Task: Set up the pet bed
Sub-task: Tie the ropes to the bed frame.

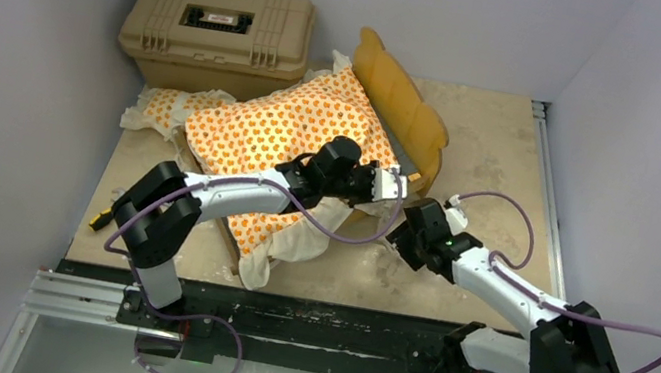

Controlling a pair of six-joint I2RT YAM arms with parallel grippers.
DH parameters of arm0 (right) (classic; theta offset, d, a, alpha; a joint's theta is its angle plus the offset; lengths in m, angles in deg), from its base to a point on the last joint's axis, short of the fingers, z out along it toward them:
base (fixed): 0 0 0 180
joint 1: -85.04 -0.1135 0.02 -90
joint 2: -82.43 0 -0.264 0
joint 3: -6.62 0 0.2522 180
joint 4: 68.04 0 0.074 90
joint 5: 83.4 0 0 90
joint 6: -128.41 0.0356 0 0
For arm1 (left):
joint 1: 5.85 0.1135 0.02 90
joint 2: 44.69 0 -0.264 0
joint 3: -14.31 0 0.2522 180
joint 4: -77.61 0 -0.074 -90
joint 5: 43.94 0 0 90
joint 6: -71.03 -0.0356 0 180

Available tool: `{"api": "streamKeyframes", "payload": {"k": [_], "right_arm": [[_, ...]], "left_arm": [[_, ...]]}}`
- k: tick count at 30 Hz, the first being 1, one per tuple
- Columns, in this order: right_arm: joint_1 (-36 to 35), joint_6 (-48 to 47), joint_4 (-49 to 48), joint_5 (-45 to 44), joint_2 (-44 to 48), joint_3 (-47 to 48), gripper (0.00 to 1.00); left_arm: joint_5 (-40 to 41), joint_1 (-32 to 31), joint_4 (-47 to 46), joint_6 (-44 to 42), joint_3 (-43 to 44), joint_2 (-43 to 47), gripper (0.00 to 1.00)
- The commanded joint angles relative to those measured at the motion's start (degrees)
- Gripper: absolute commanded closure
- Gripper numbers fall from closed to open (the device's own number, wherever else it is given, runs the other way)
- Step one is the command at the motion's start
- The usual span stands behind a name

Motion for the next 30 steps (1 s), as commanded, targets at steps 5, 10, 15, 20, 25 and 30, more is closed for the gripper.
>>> {"api": "streamKeyframes", "payload": {"k": [5, 10, 15, 20, 25, 30], "right_arm": [[0.1, 1.4, -5.1, 2.2, -5.0, 0.4, 0.46], [0.1, 2.4, -3.2, 2.2, -9.8, 2.3, 0.45], [0.1, 4.9, 3.1, 1.6, -15.8, 6.2, 0.48], [0.1, 5.3, 6.0, 1.4, -21.0, 9.1, 0.65], [0.1, 4.7, 6.7, 1.7, -22.4, 9.8, 0.91], [0.1, 5.3, 7.2, 0.0, -17.7, 8.9, 1.00]], "left_arm": [[-0.5, 0.2, -3.8, 3.1, -2.7, 3.1, 1.00], [0.0, 0.2, -5.0, 4.7, -5.2, 4.4, 1.00], [0.3, 0.1, -5.9, 5.9, -7.5, 6.5, 1.00], [0.7, 0.1, -6.1, 6.8, -8.8, 7.1, 1.00], [1.2, 0.1, -6.7, 7.3, -9.5, 7.9, 1.00], [1.6, 0.1, -6.7, 7.4, -9.1, 7.9, 1.00]]}}
